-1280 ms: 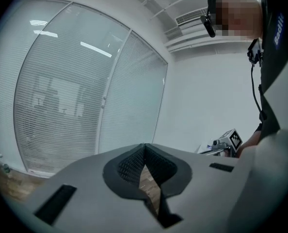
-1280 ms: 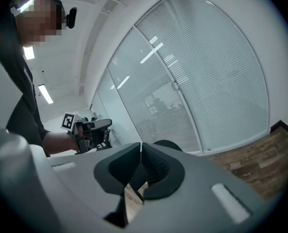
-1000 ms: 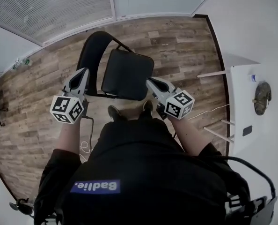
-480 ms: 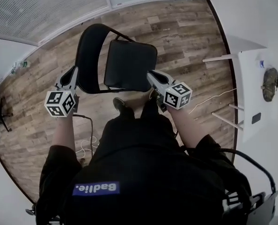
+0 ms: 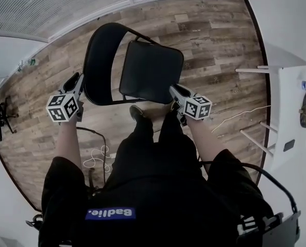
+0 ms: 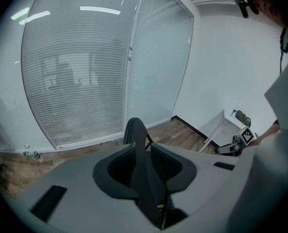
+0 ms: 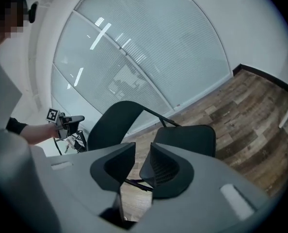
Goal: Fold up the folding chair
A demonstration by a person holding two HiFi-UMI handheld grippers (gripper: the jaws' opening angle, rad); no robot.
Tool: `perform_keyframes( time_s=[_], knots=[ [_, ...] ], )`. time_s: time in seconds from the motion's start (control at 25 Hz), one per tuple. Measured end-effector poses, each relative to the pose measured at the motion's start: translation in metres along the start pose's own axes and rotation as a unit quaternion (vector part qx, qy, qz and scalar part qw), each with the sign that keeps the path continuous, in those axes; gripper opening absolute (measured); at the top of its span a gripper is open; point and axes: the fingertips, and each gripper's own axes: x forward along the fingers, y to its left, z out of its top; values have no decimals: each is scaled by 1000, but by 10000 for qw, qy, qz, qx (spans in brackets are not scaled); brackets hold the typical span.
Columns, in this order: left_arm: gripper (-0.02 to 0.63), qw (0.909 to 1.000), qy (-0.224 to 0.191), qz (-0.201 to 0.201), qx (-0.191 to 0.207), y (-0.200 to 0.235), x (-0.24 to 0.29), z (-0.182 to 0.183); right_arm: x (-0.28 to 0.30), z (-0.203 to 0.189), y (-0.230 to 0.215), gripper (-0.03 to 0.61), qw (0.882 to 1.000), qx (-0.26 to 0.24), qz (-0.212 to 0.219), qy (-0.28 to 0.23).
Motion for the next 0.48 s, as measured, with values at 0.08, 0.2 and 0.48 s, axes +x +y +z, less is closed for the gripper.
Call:
perform_keyframes(
  time_s=[0.08,0.2,0.48],
  knots=[
    [91,9998,218,16,-8,9,16,-12,12,-12,-25,78,9997,147,-137,147],
    [129,9984,572,19,-10,20,34,-30,25,-31,-61,107,9979,388,-363,357],
    [185,9938,1100,5,191,34,65,-49,44,-71,-145,173,9897,932,-908,597]
  ],
)
